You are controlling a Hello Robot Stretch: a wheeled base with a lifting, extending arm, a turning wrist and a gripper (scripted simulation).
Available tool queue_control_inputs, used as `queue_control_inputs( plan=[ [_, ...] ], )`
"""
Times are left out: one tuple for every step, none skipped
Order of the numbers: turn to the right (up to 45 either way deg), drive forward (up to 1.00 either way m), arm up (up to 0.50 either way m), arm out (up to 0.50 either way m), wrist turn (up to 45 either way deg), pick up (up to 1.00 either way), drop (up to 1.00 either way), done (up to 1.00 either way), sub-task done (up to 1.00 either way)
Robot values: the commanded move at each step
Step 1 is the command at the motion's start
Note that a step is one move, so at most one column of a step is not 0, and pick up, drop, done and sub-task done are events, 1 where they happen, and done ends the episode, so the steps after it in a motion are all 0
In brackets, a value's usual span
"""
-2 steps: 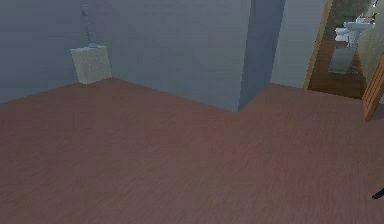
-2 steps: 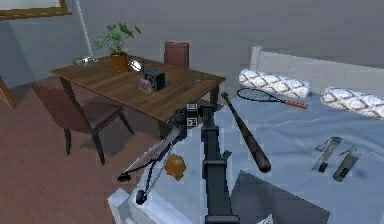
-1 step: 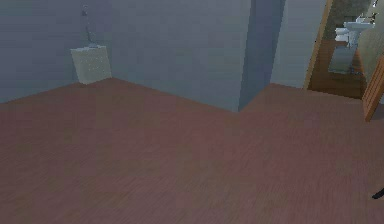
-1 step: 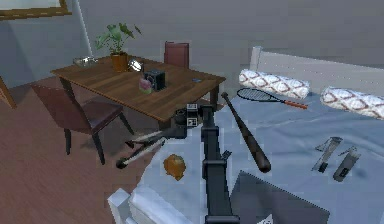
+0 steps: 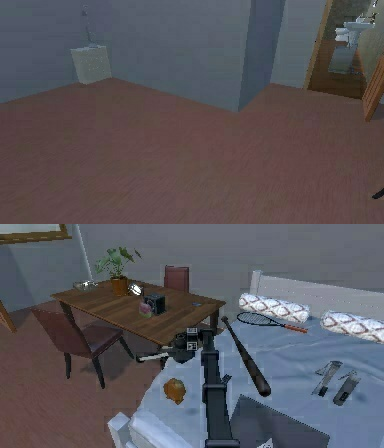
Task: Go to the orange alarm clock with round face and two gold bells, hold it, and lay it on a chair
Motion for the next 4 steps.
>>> queue_control_inputs(
  plan=[
    [0.0, 0.0, 0.0, 0.0, 36.0, 0.0, 0.0, 0.0, 0.0],
    [0.0, 0.0, -0.3, 0.0, 0.0, 0.0, 0.0, 0.0, 0.0],
    [0.0, 0.0, 0.0, 0.0, 0.0, 1.0, 0.0, 0.0, 0.0],
    [0.0, 0.0, 0.1, 0.0, 0.0, 0.0, 0.0, 0.0, 0.0]
  ],
)
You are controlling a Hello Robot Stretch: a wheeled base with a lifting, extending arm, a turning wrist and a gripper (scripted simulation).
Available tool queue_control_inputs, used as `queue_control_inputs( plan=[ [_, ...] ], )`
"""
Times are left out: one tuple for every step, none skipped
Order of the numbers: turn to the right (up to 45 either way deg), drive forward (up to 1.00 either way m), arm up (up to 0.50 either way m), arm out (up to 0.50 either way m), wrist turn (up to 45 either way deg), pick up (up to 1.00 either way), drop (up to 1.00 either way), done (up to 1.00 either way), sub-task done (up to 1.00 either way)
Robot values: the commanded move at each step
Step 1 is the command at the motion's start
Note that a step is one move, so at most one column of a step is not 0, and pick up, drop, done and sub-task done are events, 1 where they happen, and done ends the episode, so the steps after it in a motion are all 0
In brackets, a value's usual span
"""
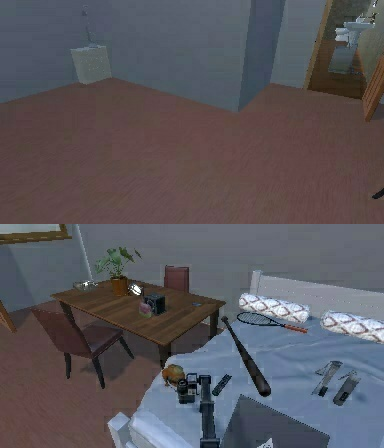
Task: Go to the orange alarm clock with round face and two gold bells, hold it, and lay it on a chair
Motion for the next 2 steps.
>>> queue_control_inputs(
  plan=[
    [0.0, 0.0, 0.38, 0.0, 0.0, 0.0, 0.0, 0.0, 0.0],
    [0.0, 0.0, 0.0, 0.0, -45.0, 0.0, 0.0, 0.0, 0.0]
  ],
)
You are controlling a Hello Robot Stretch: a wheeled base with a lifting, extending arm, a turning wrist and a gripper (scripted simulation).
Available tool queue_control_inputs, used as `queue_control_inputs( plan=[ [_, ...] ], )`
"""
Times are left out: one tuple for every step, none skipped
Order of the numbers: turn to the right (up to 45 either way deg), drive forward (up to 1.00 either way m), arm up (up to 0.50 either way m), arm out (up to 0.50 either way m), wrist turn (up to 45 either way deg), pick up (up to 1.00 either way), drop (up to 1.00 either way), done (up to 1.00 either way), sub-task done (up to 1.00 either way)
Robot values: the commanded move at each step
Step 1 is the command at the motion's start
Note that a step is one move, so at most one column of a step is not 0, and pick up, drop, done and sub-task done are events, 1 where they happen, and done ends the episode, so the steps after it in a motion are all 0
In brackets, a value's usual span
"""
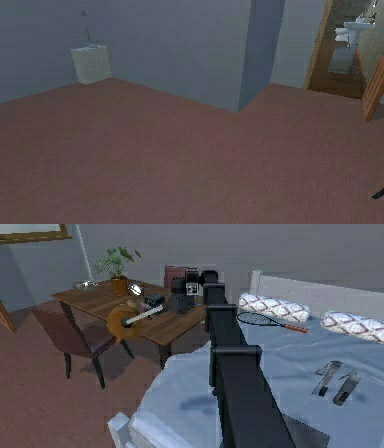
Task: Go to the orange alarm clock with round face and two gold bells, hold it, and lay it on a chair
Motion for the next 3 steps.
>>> queue_control_inputs(
  plan=[
    [0.0, 0.0, 0.0, 0.0, -45.0, 0.0, 0.0, 0.0, 0.0],
    [0.0, 0.0, 0.0, 0.0, -30.0, 0.0, 0.0, 0.0, 0.0],
    [0.0, 0.0, 0.0, -0.42, 0.0, 0.0, 0.0, 0.0, 0.0]
  ],
)
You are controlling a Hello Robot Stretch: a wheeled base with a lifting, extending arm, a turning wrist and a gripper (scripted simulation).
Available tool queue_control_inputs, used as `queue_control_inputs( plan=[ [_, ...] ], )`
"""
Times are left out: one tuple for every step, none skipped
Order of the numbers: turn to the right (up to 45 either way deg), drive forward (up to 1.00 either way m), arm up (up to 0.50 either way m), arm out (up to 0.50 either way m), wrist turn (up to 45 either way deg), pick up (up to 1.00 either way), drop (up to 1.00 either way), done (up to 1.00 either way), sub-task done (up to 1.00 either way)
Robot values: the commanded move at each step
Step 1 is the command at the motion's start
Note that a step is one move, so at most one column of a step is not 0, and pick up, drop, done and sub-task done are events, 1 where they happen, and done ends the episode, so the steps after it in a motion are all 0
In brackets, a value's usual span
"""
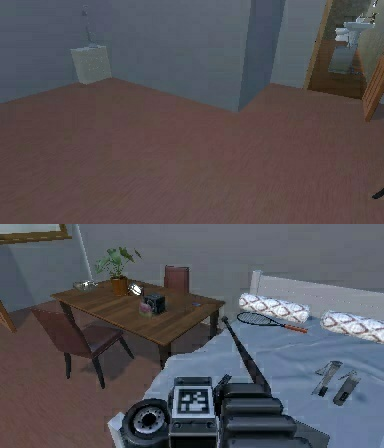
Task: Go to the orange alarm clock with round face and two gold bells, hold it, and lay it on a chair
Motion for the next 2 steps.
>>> queue_control_inputs(
  plan=[
    [36.0, 0.0, 0.0, 0.0, 0.0, 0.0, 0.0, 0.0, 0.0],
    [0.0, 0.9, 0.0, 0.0, 0.0, 0.0, 0.0, 0.0, 0.0]
  ],
)
